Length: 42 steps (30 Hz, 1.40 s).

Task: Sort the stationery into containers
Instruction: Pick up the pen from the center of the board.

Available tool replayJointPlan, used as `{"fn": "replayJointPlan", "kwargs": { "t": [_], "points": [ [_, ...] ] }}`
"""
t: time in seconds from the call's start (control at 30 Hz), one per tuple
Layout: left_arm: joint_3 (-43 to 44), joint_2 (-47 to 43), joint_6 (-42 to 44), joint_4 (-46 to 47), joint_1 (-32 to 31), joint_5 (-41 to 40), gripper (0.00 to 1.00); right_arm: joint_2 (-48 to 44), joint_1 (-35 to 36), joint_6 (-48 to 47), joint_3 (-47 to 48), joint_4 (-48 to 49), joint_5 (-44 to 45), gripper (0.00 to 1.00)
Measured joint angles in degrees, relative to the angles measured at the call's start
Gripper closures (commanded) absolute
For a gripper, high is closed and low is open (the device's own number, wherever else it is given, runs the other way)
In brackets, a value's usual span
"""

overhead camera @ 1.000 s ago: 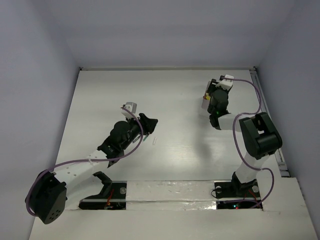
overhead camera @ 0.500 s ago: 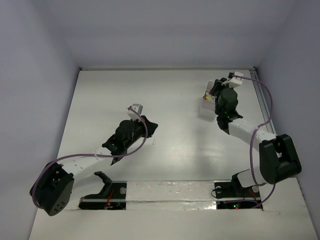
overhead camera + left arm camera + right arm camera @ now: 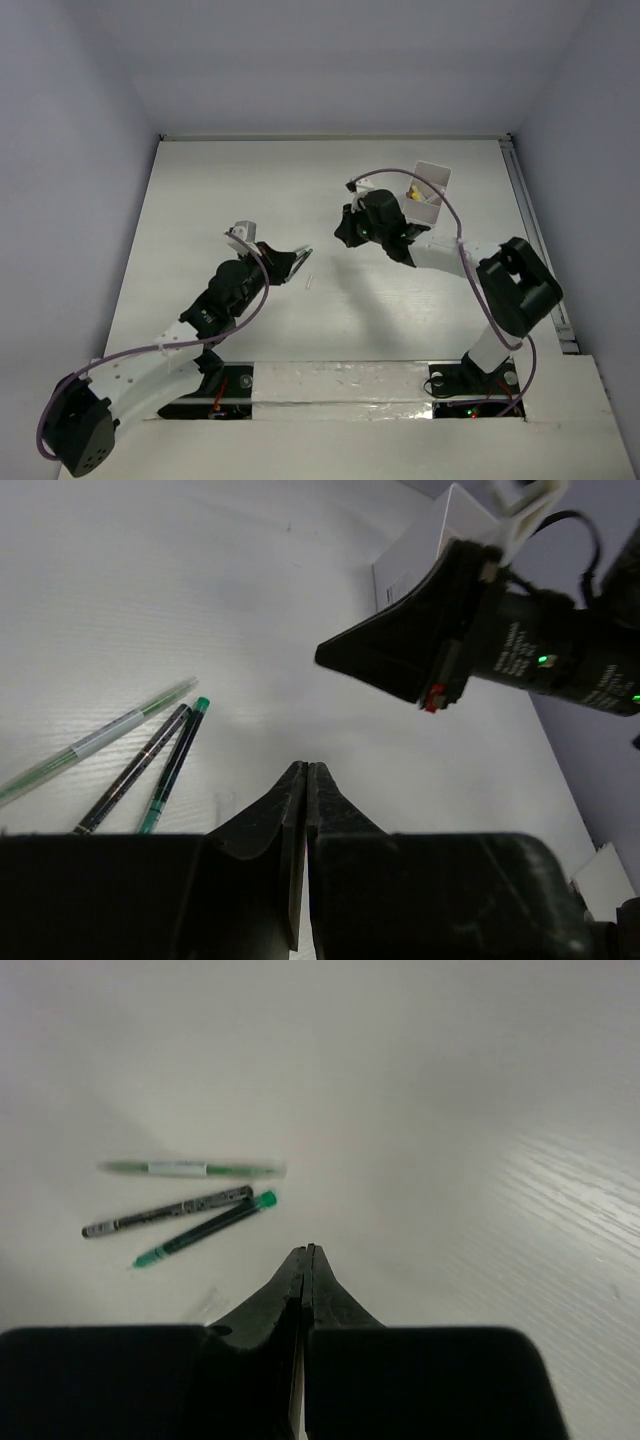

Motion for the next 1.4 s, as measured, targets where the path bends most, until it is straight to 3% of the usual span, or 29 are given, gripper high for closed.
{"fn": "replayJointPlan", "kwargs": {
  "t": [0.03,0.07,0.13,0.17,0.27,0.6,0.9,1.23,1.33,1.4],
  "points": [
    [-0.35,-1.81,-0.31,-0.70,0.00,-0.79,1.00,2.05,0.15,-1.09,1.97,-1.75,-1.75,0.91],
    [-0.55,-3.82,-0.55,-1.42,0.00,-1.60,1.00,3.67,0.33,-2.10,3.56,-2.89,-3.02,0.76],
    [-0.57,-6.60,-0.85,-2.19,0.00,-2.99,1.00,6.40,1.40,-5.20,6.54,-5.55,-5.77,0.63],
    [-0.57,-7.58,-0.94,-2.36,0.00,-3.52,1.00,7.63,2.34,-7.26,8.26,-7.17,-7.06,0.46],
    [-0.55,-9.51,-0.94,-3.96,0.00,-5.14,1.00,10.71,5.05,-13.94,12.92,-11.52,-11.34,0.39],
    [3.54,-18.14,0.39,-9.40,0.00,-9.99,0.97,19.21,6.67,-27.87,26.43,-25.99,-21.03,0.38],
    [4.44,-21.29,0.57,-9.86,0.00,-11.58,0.96,25.97,7.26,-32.50,35.19,-35.58,-25.00,0.38],
    [4.42,-21.00,0.57,-10.32,0.00,-11.74,0.96,27.34,9.70,-34.18,37.29,-39.34,-24.96,0.41],
    [4.42,-21.03,0.57,-10.38,0.00,-12.02,0.96,27.34,9.88,-34.21,37.35,-39.15,-24.76,0.47],
    [4.42,-21.31,0.61,-10.62,0.00,-12.46,0.96,27.34,9.88,-34.42,37.35,-38.69,-24.65,0.75]
  ]
}}
